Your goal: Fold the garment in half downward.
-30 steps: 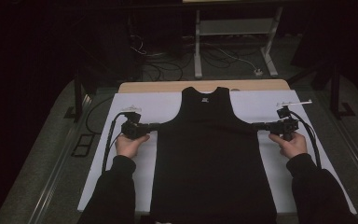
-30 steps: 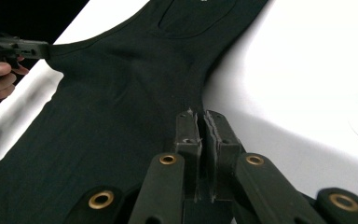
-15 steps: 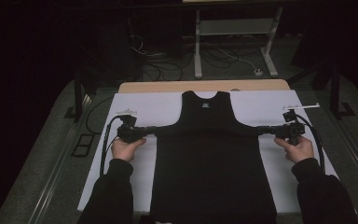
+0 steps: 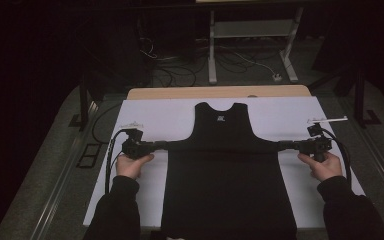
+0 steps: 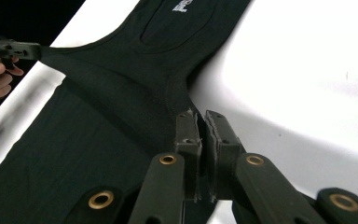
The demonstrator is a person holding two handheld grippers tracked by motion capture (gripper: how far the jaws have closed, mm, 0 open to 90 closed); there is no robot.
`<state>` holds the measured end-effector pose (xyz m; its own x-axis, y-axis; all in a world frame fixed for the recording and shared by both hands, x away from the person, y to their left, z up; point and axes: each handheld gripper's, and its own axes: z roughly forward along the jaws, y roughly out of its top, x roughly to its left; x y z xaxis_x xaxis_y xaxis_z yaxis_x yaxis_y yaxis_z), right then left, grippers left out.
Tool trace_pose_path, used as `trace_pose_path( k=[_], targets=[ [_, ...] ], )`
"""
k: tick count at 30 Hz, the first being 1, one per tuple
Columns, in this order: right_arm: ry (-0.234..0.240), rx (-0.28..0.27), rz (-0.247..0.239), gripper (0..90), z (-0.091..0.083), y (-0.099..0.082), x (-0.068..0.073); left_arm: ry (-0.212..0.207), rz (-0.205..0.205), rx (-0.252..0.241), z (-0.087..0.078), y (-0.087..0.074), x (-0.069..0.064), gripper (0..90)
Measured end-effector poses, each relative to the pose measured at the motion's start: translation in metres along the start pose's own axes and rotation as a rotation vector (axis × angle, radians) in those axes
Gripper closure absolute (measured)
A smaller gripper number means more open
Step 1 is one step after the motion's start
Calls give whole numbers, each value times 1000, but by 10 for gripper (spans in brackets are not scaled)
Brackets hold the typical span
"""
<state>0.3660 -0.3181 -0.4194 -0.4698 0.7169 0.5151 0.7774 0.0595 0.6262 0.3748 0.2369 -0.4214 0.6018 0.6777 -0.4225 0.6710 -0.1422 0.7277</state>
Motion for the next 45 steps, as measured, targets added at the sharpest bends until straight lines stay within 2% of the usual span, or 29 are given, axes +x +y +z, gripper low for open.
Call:
trace_pose_path(
  k=[5,11,20,23,26,32,45],
  targets=[
    [6,-3,6,833,-3,-4,3,-4,-6,26,-3,-9,-6,867],
    [4,21,8,833,-6,-11,4,-9,-21,64,-4,-16,-8,867],
    [-2,56,13,833,-8,-19,6,-30,-39,89,-6,-25,-13,867],
    [-3,64,19,832,-9,-22,7,-42,-38,96,-8,-27,-15,866],
    [-12,85,22,832,-9,-25,8,-48,-20,119,-9,-28,-16,867],
    [-6,92,27,832,-14,-30,11,-49,-14,117,-12,-28,-18,867],
    [2,125,42,832,-19,-40,14,-55,-21,143,-16,-34,-22,867]
  ],
)
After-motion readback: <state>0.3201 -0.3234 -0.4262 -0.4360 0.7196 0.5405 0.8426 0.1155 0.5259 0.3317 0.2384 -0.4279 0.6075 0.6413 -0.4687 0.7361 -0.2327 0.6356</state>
